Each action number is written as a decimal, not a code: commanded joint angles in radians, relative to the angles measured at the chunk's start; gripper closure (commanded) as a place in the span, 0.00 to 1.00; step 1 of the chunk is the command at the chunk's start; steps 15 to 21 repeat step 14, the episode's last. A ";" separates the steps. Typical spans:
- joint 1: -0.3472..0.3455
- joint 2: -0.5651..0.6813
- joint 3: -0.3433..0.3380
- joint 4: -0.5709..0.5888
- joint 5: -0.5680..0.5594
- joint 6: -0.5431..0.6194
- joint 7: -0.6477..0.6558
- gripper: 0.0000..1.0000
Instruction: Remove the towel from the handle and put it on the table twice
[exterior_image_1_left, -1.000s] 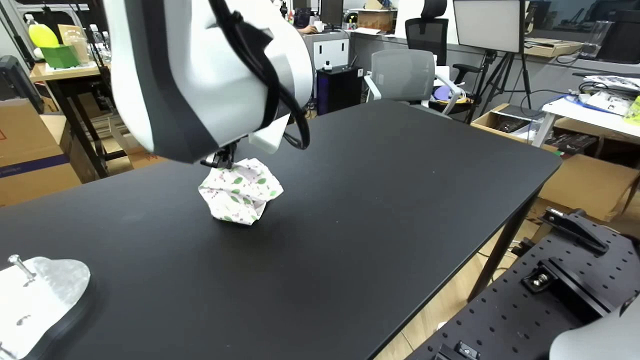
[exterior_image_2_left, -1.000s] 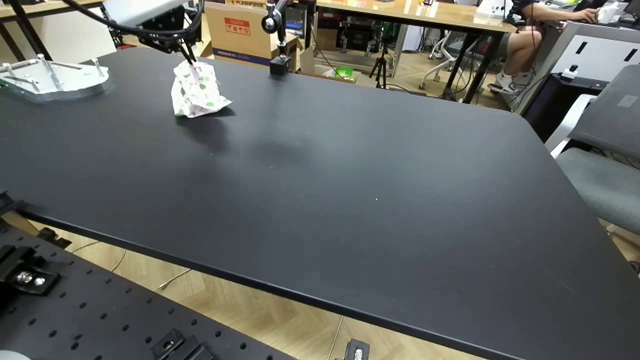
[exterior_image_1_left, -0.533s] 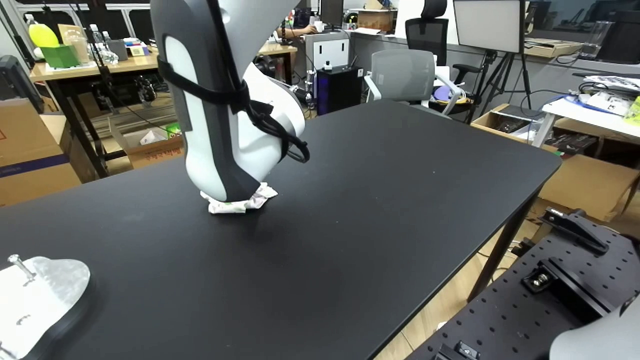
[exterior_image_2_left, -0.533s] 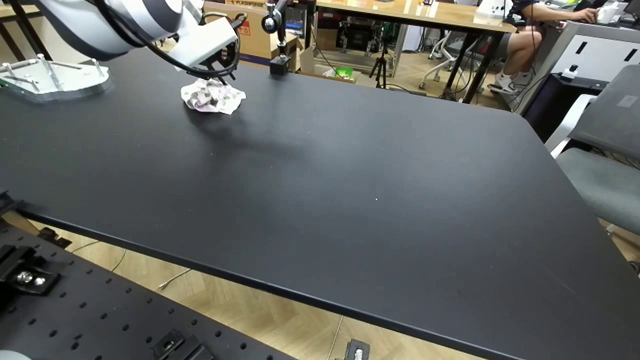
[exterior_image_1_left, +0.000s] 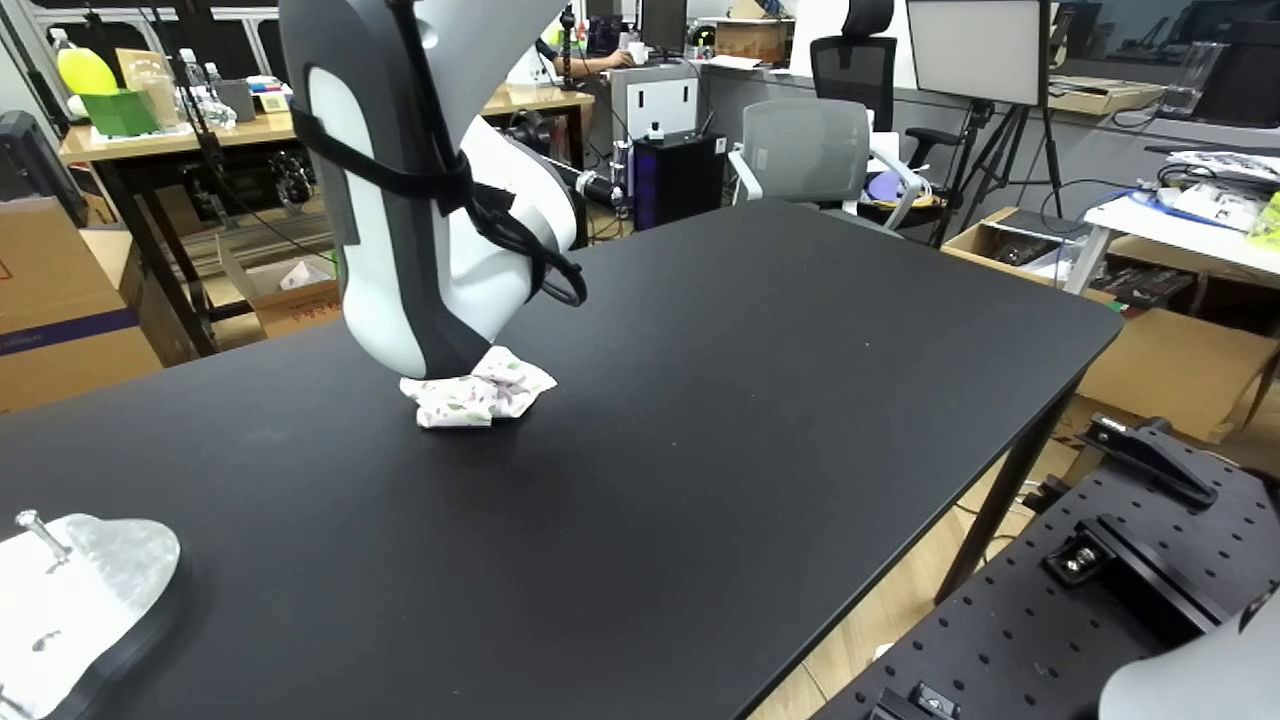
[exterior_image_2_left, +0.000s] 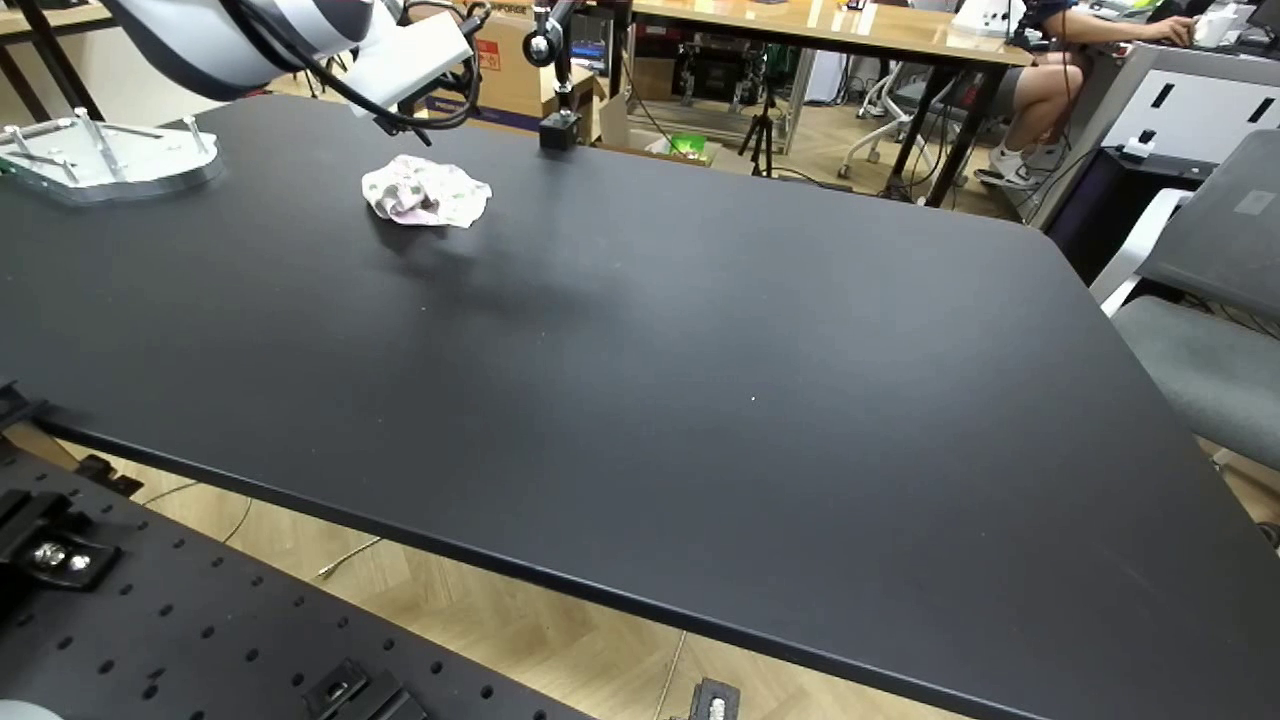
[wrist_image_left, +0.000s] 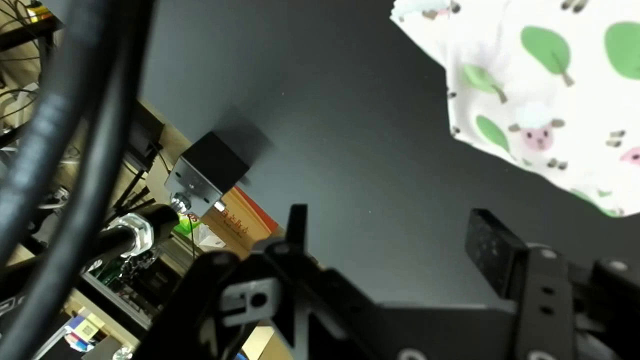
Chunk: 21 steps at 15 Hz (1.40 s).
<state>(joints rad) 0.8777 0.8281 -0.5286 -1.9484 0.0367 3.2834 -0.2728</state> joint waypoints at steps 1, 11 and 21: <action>0.018 -0.050 -0.008 0.012 -0.009 -0.113 0.105 0.00; -0.031 -0.118 0.045 0.025 -0.211 -0.316 0.259 0.00; -0.032 -0.111 0.046 0.025 -0.209 -0.313 0.259 0.00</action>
